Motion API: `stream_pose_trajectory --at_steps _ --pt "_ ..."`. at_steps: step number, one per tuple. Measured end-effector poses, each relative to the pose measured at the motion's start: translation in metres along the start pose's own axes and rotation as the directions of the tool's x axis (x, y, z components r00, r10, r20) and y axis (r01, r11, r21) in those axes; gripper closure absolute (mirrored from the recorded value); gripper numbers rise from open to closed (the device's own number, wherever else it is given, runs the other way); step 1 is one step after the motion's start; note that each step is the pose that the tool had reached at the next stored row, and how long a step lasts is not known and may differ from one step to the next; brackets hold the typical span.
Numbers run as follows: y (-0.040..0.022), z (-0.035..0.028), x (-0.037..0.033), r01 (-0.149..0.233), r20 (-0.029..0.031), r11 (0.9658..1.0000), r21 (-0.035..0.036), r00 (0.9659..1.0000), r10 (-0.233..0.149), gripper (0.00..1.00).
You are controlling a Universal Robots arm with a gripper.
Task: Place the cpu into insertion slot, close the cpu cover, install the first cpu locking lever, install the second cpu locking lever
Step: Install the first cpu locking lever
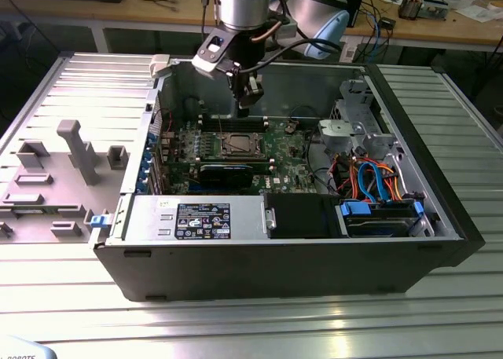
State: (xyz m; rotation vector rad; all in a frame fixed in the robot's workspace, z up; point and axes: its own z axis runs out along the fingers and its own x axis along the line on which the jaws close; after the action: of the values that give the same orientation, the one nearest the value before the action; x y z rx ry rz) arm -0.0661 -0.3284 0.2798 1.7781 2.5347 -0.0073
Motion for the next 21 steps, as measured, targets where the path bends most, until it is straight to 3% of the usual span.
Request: stream_pose_trajectory --at_steps 3,6,8,9,13,15,18,21 --pt "0.0 0.0 0.0 0.042 -0.001 0.9991 -0.0017 0.9991 -0.042 0.89" --pt "0.0 0.0 0.0 0.101 -0.0021 0.9949 -0.0042 0.9949 -0.101 0.89" --pt "0.0 0.0 0.0 0.167 -0.0032 0.9859 -0.007 0.9859 -0.167 0.89" --pt "0.0 0.0 0.0 0.185 -0.0035 0.9827 -0.0078 0.9827 -0.185 0.89" --pt "0.0 0.0 0.0 0.262 -0.0045 0.9649 -0.0113 0.965 -0.262 0.89" --pt "0.0 0.0 0.0 0.316 -0.005 0.9487 -0.0138 0.9487 -0.316 0.89" --pt "0.0 0.0 0.0 0.337 -0.0052 0.9415 -0.0148 0.9416 -0.337 0.89" --pt "0.0 0.0 0.0 0.337 -0.0052 0.9413 -0.0148 0.9414 -0.337 0.89"
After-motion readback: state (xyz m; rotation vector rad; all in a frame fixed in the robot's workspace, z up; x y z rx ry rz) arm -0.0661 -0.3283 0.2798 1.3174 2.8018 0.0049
